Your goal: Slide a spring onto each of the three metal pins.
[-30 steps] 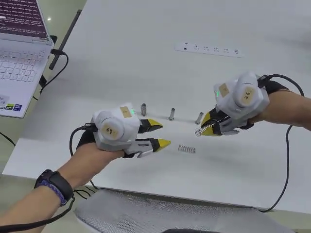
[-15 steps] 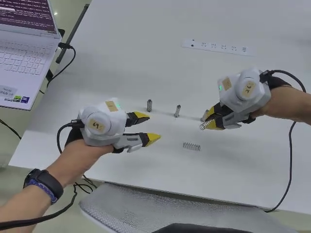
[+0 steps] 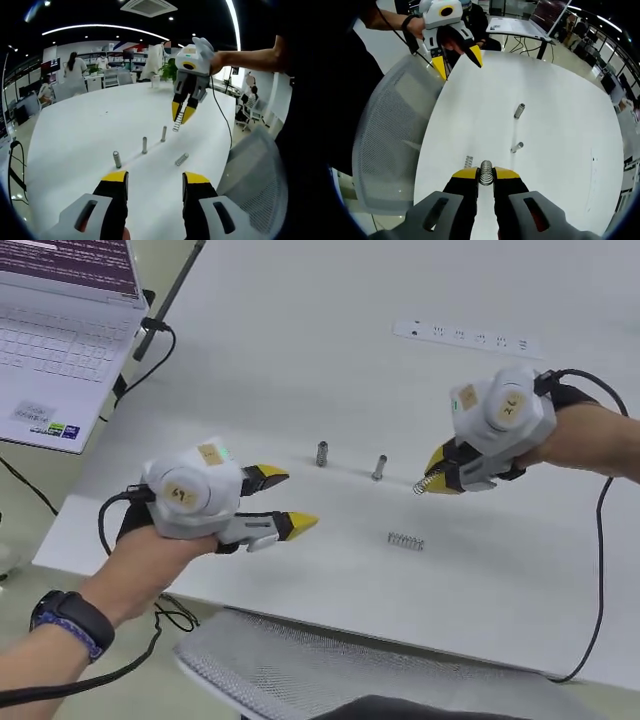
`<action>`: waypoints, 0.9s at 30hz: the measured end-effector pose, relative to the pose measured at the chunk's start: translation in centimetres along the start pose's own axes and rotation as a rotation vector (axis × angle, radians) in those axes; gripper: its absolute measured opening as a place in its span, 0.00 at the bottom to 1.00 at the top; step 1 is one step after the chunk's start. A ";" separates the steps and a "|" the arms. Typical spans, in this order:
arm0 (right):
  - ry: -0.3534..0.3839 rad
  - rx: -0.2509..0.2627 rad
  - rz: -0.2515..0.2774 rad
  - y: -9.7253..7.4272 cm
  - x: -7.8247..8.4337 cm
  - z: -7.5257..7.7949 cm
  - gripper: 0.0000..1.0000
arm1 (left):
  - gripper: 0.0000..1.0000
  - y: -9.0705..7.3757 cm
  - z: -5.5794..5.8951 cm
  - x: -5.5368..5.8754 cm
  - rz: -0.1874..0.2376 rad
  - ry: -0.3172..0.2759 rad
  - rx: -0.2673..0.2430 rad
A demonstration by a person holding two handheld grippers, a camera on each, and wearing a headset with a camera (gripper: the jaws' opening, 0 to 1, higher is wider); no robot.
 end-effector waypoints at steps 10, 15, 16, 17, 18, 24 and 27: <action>-0.002 -0.002 -0.018 0.7 -0.3 1.5 0.08 | 0.40 -1.4 -0.9 0.8 0.003 -0.028 -0.032; -0.006 -0.002 -0.029 0.9 -0.5 2.3 0.08 | 0.40 -1.8 -1.1 0.9 0.009 -0.039 -0.044; -0.008 -0.006 -0.032 1.0 -0.5 2.4 0.08 | 0.40 -1.8 -1.1 0.9 0.009 -0.039 -0.046; -0.011 -0.007 -0.035 1.0 -0.5 2.6 0.08 | 0.41 -1.9 -1.1 0.9 0.010 -0.040 -0.045; -0.016 -0.006 -0.040 1.0 -0.5 2.7 0.08 | 0.41 -1.9 -1.1 0.9 0.011 -0.041 -0.045; -0.022 -0.003 -0.061 1.2 -0.3 3.9 0.08 | 0.41 -2.4 -1.2 1.1 0.012 -0.049 -0.056; -0.019 0.002 -0.067 1.5 -0.3 4.3 0.08 | 0.42 -2.6 -1.3 1.2 0.015 -0.062 -0.061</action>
Point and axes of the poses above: the centre of the closed fingertips' face, and the gripper's own axes: y roughly forward along the fingers, z roughly to its right, x roughly out of its underside, the point moved 5 cm from there along -y, roughly backward along the fingers, and after that the axes turned 6 degrees about -y, right-handed, at the moved point
